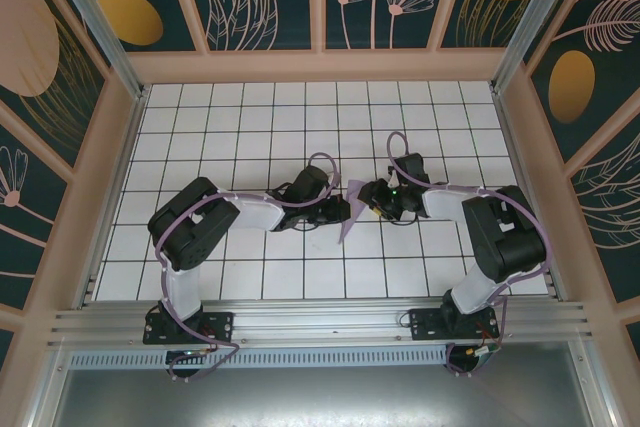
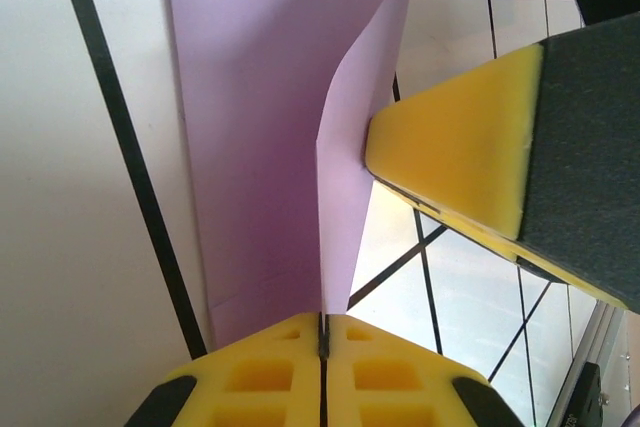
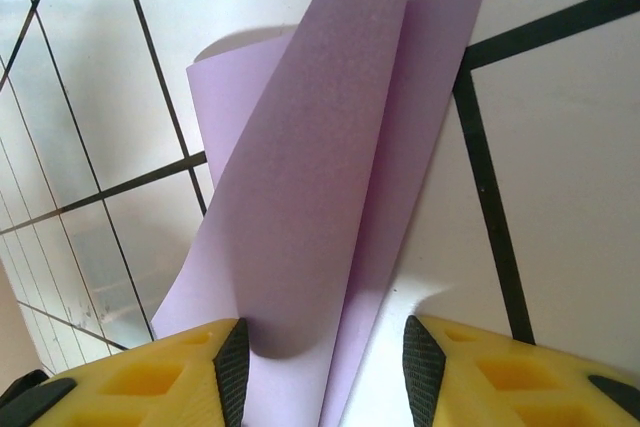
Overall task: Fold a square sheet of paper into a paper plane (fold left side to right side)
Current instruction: Fold the wing for the fifth time at the center of the table.
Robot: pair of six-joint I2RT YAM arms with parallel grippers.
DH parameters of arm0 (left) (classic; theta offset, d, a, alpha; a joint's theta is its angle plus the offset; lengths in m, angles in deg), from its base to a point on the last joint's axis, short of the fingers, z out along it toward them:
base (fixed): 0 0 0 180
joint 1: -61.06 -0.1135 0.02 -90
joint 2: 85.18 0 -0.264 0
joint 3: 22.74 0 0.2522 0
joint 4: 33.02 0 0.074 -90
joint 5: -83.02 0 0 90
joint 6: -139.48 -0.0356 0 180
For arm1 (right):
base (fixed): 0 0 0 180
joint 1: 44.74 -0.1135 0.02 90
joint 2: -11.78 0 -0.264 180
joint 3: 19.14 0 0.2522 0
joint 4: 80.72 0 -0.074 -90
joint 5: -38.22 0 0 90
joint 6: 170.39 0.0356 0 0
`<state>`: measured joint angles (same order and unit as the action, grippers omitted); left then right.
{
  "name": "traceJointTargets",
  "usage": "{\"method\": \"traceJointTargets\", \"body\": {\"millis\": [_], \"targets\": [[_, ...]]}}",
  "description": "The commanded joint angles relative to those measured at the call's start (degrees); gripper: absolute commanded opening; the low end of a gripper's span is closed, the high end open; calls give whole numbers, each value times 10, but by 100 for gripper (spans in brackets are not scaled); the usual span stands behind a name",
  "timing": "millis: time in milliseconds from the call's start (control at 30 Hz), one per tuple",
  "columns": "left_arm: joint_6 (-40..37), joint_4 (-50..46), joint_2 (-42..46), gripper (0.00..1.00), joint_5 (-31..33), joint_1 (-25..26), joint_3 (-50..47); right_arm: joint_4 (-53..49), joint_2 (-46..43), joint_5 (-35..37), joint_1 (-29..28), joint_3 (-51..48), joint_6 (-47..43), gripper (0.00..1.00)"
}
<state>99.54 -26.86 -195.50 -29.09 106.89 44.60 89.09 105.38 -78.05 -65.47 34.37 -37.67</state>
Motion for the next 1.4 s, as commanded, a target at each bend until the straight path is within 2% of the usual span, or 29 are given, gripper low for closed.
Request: {"method": "traceJointTargets", "body": {"millis": [0, 533, 633, 767, 867, 1367], "targets": [[8, 25, -10, 9, -9, -9, -14, 39, 0, 11, -7, -12, -34, 49], [11, 40, -36, 8, -43, -12, -4, 27, -93, 22, 17, -17, -64, 49], [11, 35, -35, 8, -38, -12, -3, 30, -88, 10, 18, -12, -65, 46], [11, 33, -37, 7, -38, -12, -1, 49, -66, -16, 17, -7, -57, 35], [10, 31, -37, 7, -38, -12, 0, 52, -49, -19, 9, 3, -55, 30], [8, 18, -51, 7, -40, -12, 10, 54, 17, -8, -29, 34, -48, 29]]}}
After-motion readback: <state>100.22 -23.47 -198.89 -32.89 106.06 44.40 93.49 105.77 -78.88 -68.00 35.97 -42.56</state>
